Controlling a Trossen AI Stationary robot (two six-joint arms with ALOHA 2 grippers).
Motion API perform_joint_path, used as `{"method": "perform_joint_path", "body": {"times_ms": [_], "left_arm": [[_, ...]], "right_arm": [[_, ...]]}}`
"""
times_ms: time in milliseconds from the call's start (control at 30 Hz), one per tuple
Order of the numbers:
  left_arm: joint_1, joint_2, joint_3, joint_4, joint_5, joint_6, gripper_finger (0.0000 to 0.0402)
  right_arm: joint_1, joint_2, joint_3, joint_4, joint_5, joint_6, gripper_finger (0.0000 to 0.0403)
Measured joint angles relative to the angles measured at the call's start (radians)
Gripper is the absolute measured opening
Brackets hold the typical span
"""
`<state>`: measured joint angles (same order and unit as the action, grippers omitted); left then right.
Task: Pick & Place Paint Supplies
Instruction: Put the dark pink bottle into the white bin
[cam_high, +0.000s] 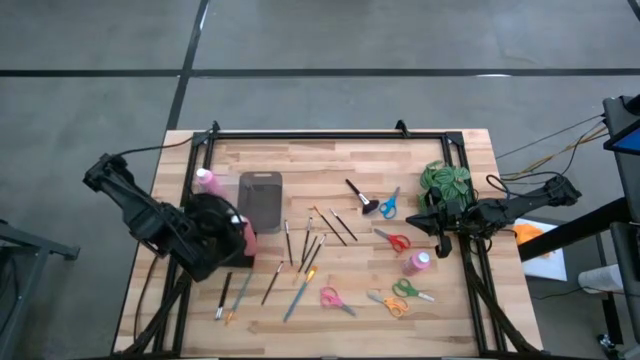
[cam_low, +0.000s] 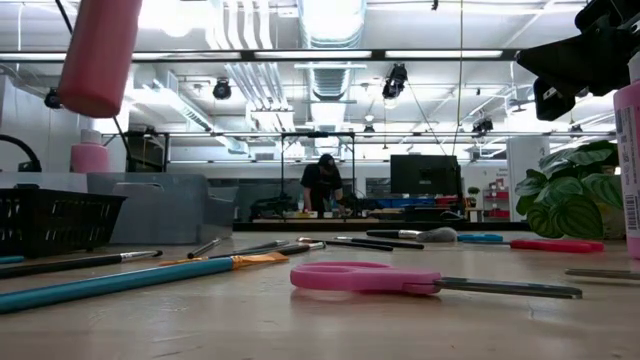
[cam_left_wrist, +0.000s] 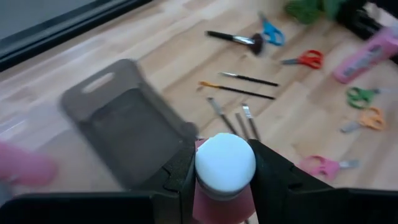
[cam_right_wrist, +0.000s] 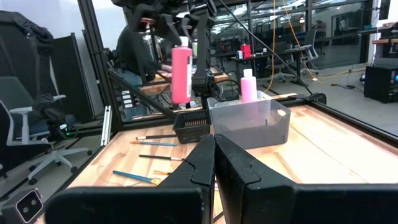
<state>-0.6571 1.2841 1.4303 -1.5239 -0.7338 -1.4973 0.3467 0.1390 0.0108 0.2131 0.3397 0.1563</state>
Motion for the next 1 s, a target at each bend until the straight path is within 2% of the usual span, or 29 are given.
{"method": "perform_joint_path", "body": {"times_ms": [67, 233, 533, 733, 1000], "left_arm": [[0.000, -0.010, 0.000, -0.052, 0.000, -0.071, 0.0107], [0.019, -0.063, -0.036, -0.050, -0.020, -0.075, 0.0107], [0.153, -0.150, -0.111, -0.047, -0.010, -0.070, 0.0107], [0.295, -0.191, -0.135, -0.048, 0.008, 0.002, 0.0107], [0.555, -0.182, -0.141, -0.045, 0.016, 0.157, 0.0107]], "right_arm": [[0.000, 0.000, 0.000, 0.000, 0.000, 0.000, 0.0008], [0.000, 0.000, 0.000, 0.000, 0.000, 0.000, 0.0008], [0.000, 0.000, 0.000, 0.000, 0.000, 0.000, 0.0009], [0.000, 0.000, 0.000, 0.000, 0.000, 0.000, 0.0008], [0.000, 0.000, 0.000, 0.000, 0.000, 0.000, 0.0009]]}}
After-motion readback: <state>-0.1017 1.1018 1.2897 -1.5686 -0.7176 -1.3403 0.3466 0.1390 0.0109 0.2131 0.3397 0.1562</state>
